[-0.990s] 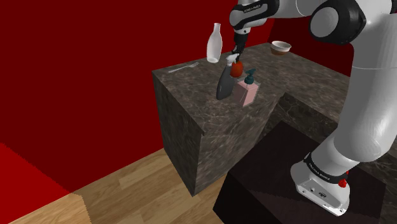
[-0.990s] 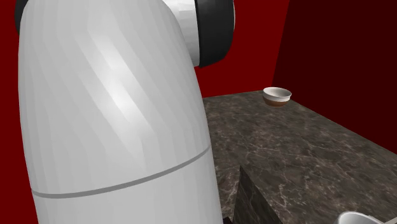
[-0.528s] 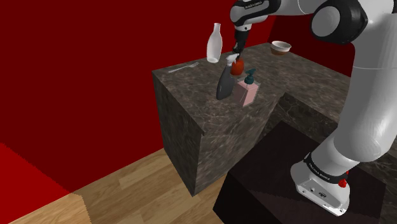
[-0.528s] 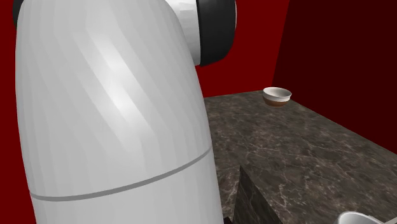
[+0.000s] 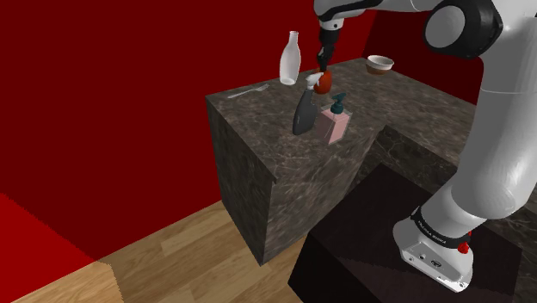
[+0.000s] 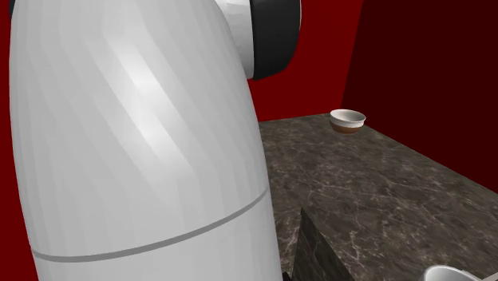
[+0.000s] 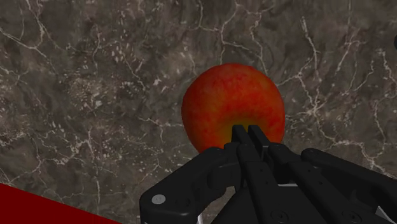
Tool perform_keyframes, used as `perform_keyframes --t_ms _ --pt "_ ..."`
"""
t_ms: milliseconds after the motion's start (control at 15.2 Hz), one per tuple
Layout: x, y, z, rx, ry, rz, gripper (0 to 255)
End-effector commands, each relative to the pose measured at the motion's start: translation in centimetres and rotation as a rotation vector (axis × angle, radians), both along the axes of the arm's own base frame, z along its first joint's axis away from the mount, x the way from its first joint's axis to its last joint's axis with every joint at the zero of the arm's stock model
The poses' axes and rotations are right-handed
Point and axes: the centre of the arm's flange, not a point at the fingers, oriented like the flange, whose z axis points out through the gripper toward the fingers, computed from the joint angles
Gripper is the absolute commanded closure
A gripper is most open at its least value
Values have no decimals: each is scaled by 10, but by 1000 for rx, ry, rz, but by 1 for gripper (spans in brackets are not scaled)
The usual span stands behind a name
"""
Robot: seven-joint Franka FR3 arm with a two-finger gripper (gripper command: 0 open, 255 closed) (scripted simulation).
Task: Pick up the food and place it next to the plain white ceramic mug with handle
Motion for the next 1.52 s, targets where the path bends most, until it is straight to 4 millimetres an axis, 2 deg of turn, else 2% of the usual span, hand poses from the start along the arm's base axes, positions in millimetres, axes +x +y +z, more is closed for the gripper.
perform_keyframes --t_ms 0,1320,1386,1452 --pt "0 0 11 0 0 0 255" --pt "0 0 116 0 0 0 255" --pt "0 0 117 0 0 0 255" --pt "-11 -7 117 0 0 0 255"
